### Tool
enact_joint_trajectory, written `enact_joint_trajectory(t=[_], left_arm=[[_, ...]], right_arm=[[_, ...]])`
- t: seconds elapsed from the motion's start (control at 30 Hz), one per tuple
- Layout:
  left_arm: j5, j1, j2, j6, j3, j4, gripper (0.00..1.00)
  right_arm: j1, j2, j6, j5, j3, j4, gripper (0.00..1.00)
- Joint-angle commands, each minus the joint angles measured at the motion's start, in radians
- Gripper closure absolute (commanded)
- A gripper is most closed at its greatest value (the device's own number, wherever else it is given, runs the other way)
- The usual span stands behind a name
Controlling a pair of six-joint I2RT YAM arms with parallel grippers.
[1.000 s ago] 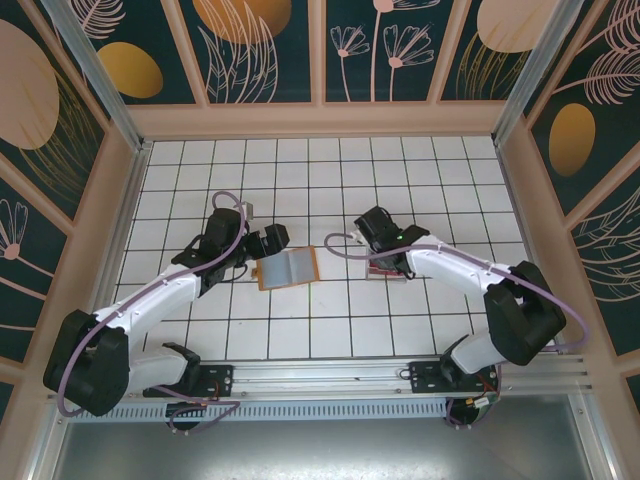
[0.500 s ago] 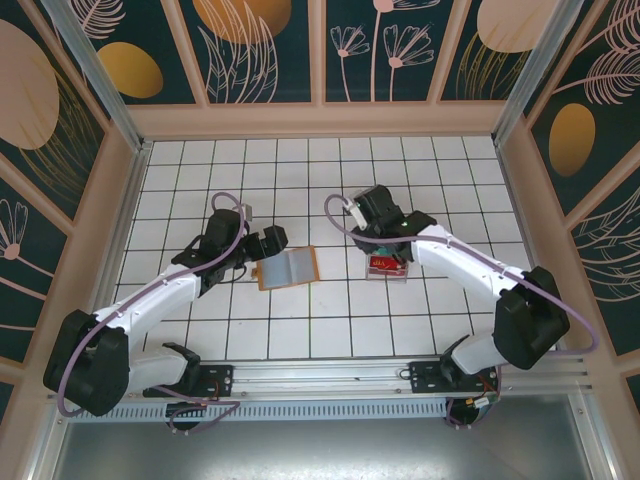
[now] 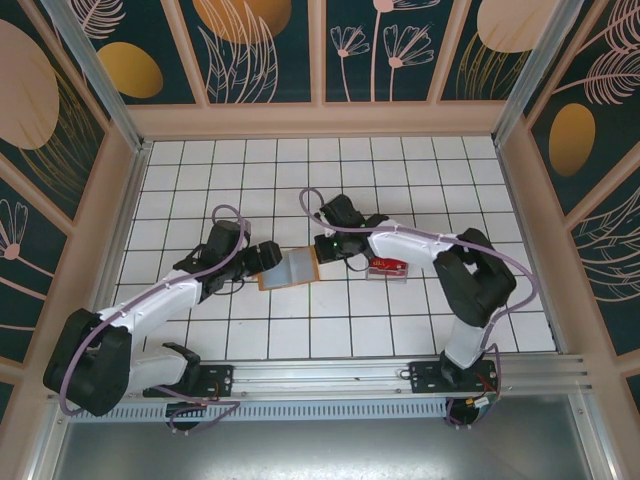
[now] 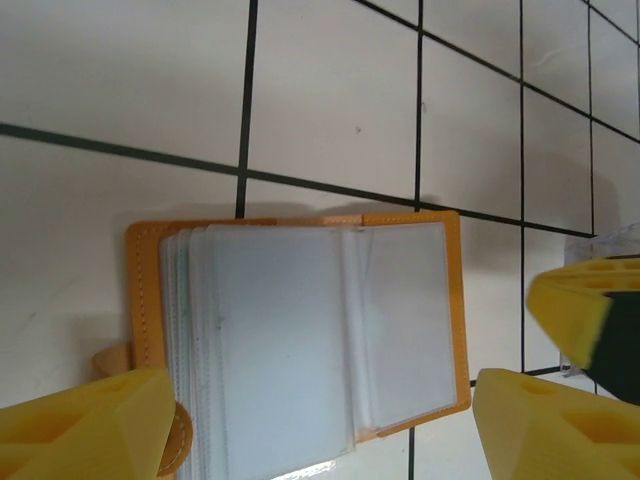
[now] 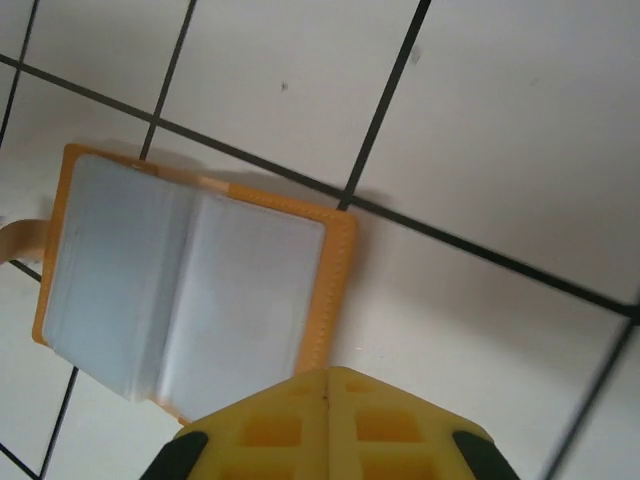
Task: Take the credit cards out of the card holder
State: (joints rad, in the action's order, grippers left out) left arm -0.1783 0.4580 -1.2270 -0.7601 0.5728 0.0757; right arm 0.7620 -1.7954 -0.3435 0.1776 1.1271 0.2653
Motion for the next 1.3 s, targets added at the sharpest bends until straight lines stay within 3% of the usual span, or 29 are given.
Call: enact_joint_trajectory(t=[0.0, 1.27], left_arm=[[-0.028, -0.007, 0.002, -0.016, -0.014, -0.001, 0.21], [-0.181, -0.004, -0.200, 0.024, 0.007, -0.119, 0.24]], right_arm=[[0.012, -0.045, -0.065, 0.030, 0.015, -0.052, 0.99], [0.054, -0.166, -0.067, 0.016, 0.046, -0.023, 1.00]])
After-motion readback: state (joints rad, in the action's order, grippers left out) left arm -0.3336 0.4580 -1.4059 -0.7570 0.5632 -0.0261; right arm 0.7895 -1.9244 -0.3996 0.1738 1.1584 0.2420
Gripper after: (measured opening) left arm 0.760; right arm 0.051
